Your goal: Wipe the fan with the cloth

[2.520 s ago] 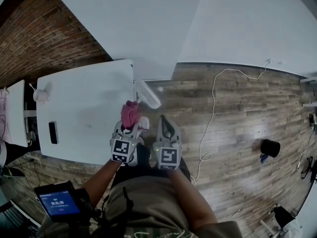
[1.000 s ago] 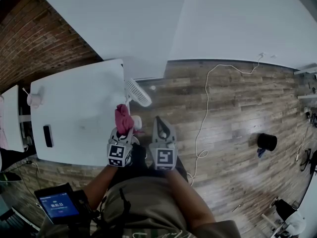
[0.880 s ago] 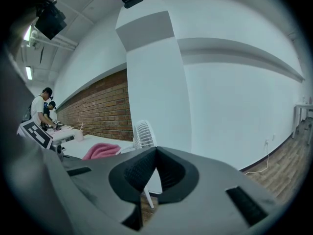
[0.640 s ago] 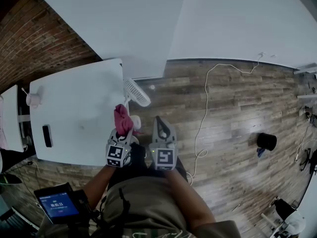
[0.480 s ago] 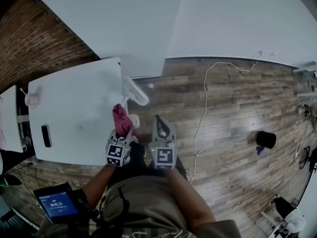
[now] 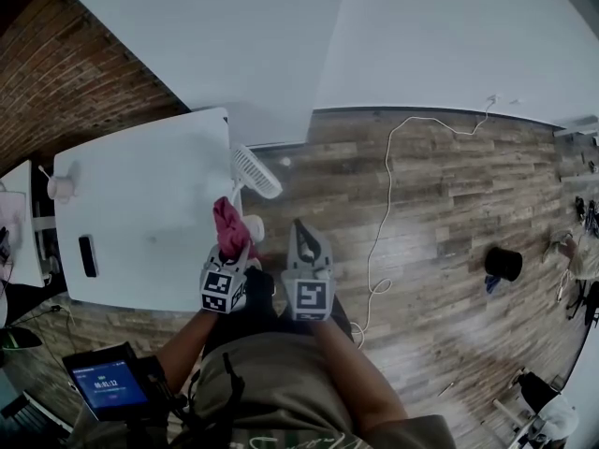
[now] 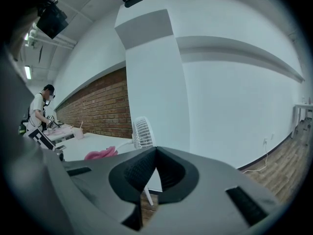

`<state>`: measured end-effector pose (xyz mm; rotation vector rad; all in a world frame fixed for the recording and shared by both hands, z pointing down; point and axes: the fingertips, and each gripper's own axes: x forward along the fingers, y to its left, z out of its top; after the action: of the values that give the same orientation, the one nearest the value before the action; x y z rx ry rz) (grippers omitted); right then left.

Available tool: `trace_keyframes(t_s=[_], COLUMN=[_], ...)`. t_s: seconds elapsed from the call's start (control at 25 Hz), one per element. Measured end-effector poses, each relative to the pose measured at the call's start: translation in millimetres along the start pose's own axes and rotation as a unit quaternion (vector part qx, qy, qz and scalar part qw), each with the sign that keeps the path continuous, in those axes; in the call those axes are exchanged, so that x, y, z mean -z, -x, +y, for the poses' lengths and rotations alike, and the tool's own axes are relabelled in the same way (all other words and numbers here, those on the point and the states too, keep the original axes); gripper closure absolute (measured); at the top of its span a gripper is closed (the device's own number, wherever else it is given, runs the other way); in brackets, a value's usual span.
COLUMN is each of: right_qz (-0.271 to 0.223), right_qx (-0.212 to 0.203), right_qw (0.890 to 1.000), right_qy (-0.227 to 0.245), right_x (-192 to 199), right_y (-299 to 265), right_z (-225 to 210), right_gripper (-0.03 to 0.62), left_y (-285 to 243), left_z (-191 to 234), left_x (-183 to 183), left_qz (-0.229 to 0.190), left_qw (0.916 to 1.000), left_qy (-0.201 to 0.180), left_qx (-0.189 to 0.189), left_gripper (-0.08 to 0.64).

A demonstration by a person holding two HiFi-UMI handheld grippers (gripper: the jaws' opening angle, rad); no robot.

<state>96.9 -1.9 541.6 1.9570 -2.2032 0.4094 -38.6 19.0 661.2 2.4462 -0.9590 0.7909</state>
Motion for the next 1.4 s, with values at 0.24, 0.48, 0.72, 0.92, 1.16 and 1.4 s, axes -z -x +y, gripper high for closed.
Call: trace_keyframes(t_s=[0.24,0.48,0.72,0.92,1.16,1.4], right_qz=[-0.005,-0.017,-0.024,-0.025,-0.020,-0.015], right_qx=[-0.005,-0.013,-0.010,0.000,0.013,0.023], right_qw=[1.000,1.000,1.000,1.000,1.000,1.000], right_qy=[-0.013,-0.010,-0.007,-0.010,-0.010,-0.008], right_x=[-10,-12,-15,-11,-14,-14], right_y=[-9,-14,-13,-17,-8,1], right_z=[2,10,8,1,-2,-6], right_gripper=[0.591,0.592,0.592,0.592,0.592,0.592], left_y=[22,46,54,22,-1,-16], left_z=[-6,-4,-12,12,37,50], left_x=[-35,-108,-155,-163,-177,-162], left_qz=[-0.034,-0.113,-0.143,-0.151,-0.144,-0.125], left_qw=[0.9974,0.9857,0.9819,0.9803,0.9818,0.9848], left_qy=[-0.062,-0.121,-0.120,-0.122,-0.111,-0.102], left_qx=[-0.015,-0.031,-0.031,-0.037,-0.055,-0.065], left_gripper=[0.508,0.508,0.508,0.508,0.508,0.508])
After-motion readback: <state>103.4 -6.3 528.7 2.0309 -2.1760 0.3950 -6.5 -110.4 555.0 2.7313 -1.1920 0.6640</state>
